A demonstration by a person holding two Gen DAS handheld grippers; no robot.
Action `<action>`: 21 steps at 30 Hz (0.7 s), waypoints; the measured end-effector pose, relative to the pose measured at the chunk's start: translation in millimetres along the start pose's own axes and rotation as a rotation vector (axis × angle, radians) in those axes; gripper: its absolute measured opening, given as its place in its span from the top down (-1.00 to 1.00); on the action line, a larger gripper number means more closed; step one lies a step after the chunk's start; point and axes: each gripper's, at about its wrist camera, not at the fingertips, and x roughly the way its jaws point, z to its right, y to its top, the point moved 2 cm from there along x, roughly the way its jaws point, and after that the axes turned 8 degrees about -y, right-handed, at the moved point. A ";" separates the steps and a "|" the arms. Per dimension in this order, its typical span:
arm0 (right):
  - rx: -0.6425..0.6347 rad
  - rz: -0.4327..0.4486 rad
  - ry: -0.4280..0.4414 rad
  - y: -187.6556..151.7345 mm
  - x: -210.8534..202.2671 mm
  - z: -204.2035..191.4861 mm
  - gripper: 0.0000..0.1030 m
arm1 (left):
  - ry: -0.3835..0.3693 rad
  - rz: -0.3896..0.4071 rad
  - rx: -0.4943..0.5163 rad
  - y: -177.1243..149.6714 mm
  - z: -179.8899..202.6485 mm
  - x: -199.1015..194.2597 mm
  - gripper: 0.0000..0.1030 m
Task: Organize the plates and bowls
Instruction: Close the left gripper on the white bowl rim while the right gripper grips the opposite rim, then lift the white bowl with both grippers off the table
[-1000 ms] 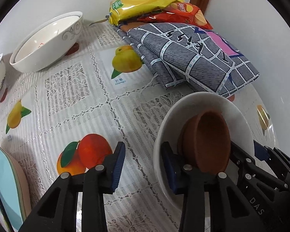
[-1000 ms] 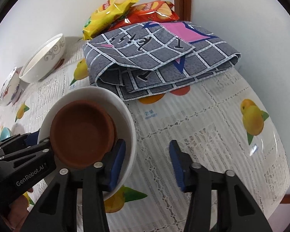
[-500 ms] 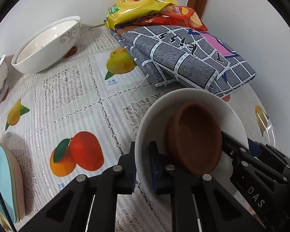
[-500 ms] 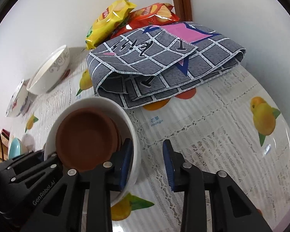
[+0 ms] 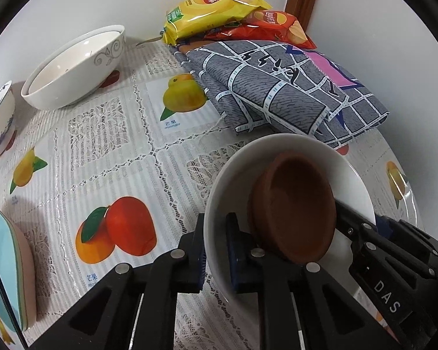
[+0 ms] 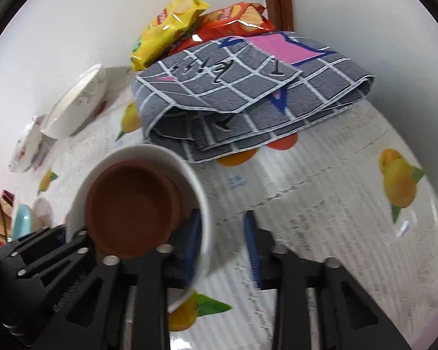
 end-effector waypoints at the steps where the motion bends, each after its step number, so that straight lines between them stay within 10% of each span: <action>1: -0.005 -0.004 0.011 0.1 -0.7 -1.9 0.79 | -0.010 -0.001 -0.008 0.1 -0.9 0.2 0.77; 21: 0.048 -0.004 -0.028 -10.2 -10.0 -1.1 0.83 | -0.032 -0.036 -0.001 -3.2 4.0 -6.6 0.80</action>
